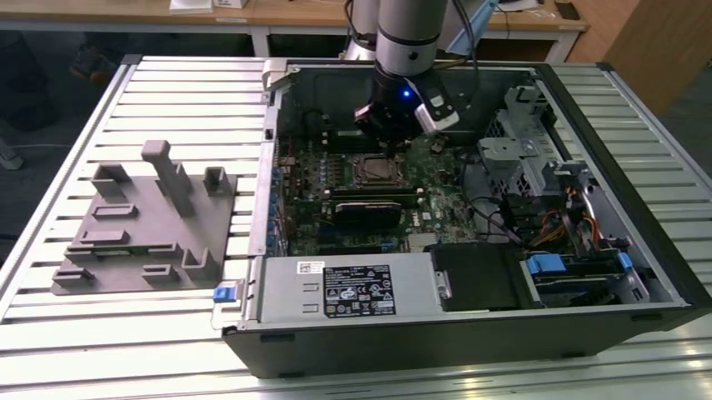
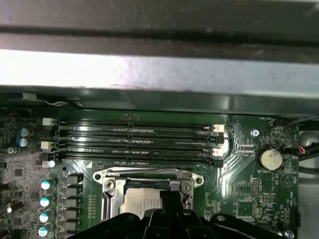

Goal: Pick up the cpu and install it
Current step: 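Install the second cpu locking lever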

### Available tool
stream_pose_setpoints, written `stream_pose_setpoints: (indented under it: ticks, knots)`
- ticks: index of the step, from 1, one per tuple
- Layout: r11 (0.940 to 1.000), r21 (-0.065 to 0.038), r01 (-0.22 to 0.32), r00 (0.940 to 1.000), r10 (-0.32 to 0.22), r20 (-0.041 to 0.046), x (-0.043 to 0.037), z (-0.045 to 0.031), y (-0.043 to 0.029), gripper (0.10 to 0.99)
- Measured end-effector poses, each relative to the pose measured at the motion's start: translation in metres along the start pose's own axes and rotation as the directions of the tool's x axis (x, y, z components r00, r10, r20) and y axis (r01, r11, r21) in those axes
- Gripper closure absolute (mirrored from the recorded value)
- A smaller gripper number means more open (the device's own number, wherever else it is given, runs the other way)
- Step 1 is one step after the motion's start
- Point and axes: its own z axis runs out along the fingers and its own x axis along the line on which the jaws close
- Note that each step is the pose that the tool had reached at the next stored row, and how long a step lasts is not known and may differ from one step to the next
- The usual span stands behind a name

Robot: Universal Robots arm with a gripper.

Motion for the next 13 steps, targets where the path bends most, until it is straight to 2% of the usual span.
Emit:
stream_pose_setpoints:
  ticks: [4,7,10,13]
  knots:
    - [1.0000,0.000,0.000,1.0000,0.000,0.0001,-0.0002,-0.0078,0.0003,0.980]
    - [1.0000,0.000,0.000,1.0000,0.000,0.0001,-0.0002,-0.0101,-0.0006,0.980]
    - [1.0000,0.000,0.000,1.0000,0.000,0.0001,-0.0002,-0.0104,-0.0046,0.980]
    - [1.0000,0.000,0.000,1.0000,0.000,0.0000,0.0000,-0.0108,-0.0118,0.980]
